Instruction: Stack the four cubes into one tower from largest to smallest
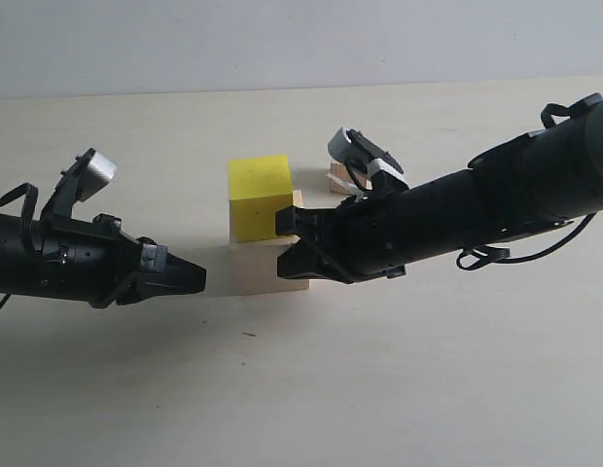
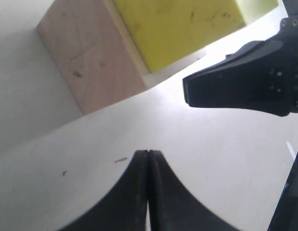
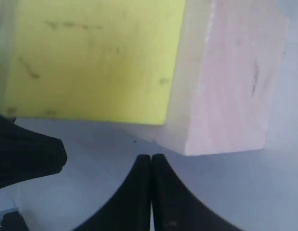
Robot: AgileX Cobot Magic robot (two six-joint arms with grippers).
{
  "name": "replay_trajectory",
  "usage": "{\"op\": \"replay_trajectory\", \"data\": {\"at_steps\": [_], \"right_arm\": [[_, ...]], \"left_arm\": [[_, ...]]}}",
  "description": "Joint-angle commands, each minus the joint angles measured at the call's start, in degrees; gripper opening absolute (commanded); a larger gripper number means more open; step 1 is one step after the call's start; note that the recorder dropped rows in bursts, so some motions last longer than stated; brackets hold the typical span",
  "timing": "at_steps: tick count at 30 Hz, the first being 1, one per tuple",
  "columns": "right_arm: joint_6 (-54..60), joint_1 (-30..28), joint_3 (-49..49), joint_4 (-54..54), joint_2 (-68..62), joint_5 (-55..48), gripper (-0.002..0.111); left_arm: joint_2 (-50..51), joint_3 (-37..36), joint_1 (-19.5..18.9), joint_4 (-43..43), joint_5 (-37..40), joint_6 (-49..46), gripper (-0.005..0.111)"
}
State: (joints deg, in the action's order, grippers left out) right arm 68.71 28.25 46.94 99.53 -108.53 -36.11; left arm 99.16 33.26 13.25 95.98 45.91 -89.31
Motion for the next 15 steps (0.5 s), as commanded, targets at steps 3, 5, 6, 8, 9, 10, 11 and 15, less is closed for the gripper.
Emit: {"op": "replay_trajectory", "data": {"at_steps": [3,5,6,8,9,10,11,15], "right_arm": [[0.24,0.06,0.35,0.28,1.04,-0.38,0.000],[-0.16,0.06,0.35,-0.94,1.17,-0.38,0.000],[-1.36,0.06,0.35,-2.30,1.29,-0.38,0.000],[-4.40,0.06,0.35,-7.13,1.65,0.22,0.000],[-7.25,0.06,0.35,-10.78,2.21,1.64,0.000],[-7.96,0.06,0.35,-11.76,2.50,2.41,0.000],[-8.91,0.06,0.35,-13.36,3.26,4.27,0.000],[-9.03,0.06,0.35,-13.51,4.86,6.92,0.000]], "left_arm": [[0.57,1.89,2.02,0.81,-0.53,-1.50,0.000],[2.36,3.60,2.88,0.81,-0.63,-0.31,0.000],[3.61,4.52,3.32,0.81,-0.63,-0.04,0.000],[5.94,5.76,3.72,0.81,-0.63,0.44,0.000],[6.83,5.89,3.72,0.59,-0.75,0.44,0.000],[7.24,5.89,3.72,0.59,-0.84,0.44,0.000],[7.94,6.03,3.72,1.01,-0.84,0.44,0.000],[8.43,6.73,3.87,2.70,0.24,-0.84,0.000]]}}
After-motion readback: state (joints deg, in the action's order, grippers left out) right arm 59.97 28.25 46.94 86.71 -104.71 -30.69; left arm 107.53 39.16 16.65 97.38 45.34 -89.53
